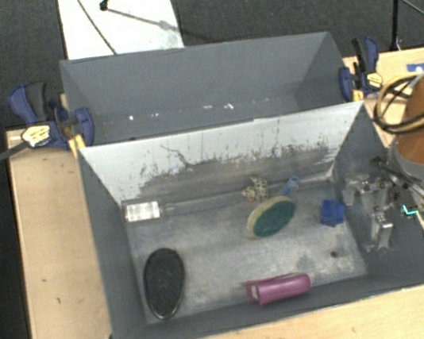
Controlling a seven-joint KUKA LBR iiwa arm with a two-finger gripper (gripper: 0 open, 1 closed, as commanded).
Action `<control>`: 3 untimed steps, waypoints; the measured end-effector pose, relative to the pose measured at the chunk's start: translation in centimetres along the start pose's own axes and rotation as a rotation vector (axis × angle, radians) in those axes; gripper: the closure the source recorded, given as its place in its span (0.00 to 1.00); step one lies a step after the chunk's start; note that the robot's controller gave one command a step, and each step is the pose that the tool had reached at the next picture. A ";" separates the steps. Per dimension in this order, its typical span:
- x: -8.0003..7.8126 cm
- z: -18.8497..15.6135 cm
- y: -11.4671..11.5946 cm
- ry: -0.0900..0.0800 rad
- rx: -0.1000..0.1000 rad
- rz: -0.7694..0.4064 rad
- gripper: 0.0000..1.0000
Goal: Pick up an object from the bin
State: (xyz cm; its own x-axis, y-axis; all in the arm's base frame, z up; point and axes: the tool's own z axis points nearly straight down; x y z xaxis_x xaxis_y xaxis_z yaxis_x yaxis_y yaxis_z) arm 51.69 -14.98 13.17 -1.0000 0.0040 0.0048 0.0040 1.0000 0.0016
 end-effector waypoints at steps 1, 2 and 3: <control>-5.9 6.5 1.3 -0.008 0.000 0.038 0.00; -5.9 6.0 1.0 -0.010 0.003 0.036 1.00; -3.3 -5.8 1.0 -0.015 0.004 0.043 1.00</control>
Offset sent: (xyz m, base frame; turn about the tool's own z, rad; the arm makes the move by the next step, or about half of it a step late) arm 0.0571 0.0106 -0.0617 0.0411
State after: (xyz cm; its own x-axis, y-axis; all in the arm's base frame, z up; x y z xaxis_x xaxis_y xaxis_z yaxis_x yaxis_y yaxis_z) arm 55.01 -14.01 18.95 -0.9988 0.0471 -0.0107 0.0471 0.9989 -0.0018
